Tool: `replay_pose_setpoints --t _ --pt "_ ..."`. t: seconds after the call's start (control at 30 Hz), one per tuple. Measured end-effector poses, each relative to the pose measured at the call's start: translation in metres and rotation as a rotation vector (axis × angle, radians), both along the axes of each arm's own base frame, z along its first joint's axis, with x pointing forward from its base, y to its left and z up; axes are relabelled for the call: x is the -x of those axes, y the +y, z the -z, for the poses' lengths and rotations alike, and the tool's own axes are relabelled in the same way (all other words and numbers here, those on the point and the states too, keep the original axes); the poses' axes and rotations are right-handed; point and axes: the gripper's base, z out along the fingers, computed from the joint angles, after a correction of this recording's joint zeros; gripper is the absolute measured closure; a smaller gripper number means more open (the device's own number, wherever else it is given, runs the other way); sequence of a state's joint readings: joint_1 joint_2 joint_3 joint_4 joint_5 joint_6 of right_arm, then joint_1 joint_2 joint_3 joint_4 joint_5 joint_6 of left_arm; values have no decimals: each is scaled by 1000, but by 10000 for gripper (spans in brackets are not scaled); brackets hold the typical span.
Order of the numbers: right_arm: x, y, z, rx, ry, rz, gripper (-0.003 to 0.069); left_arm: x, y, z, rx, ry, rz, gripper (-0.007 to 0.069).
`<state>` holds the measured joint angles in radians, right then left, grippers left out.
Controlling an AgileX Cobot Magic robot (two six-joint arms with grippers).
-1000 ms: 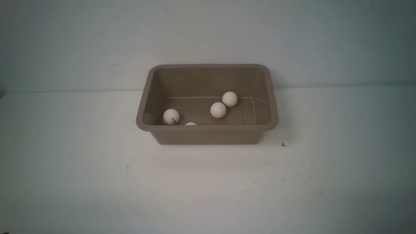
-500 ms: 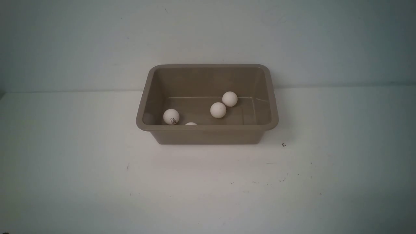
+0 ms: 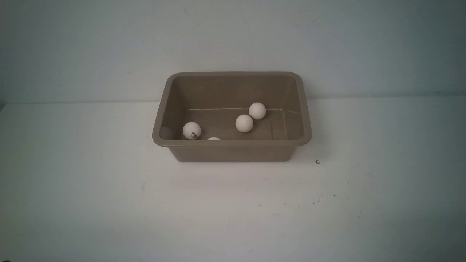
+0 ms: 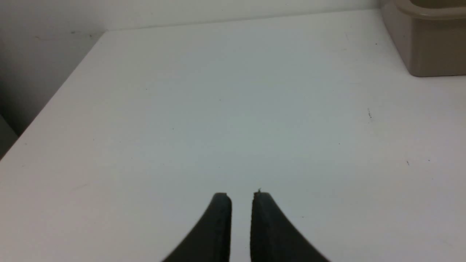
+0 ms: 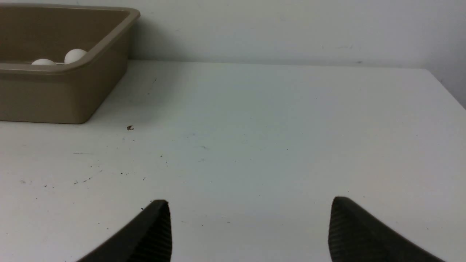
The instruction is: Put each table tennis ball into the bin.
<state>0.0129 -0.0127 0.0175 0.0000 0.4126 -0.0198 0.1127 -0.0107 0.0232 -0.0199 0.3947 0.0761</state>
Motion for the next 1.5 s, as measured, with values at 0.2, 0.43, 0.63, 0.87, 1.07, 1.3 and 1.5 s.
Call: replay_pose_setpoints --t 0.2,0.43,0.63,0.87,1.07,1.3,1.5 --pt "0 0 0 0 0 0 134 0 -4 0 0 0 71 557" --pt "0 0 0 -3 0 1 134 0 -4 0 0 0 73 557" --pt "0 0 0 -3 0 1 134 0 -4 0 0 0 73 557" --pt "0 0 0 -3 0 1 134 0 -4 0 0 0 73 557" --pt "0 0 0 -3 0 1 134 0 -4 0 0 0 73 557" --pt "0 0 0 -3 0 1 134 0 -4 0 0 0 73 557" --pt "0 0 0 -3 0 1 134 0 -4 0 0 0 73 557"
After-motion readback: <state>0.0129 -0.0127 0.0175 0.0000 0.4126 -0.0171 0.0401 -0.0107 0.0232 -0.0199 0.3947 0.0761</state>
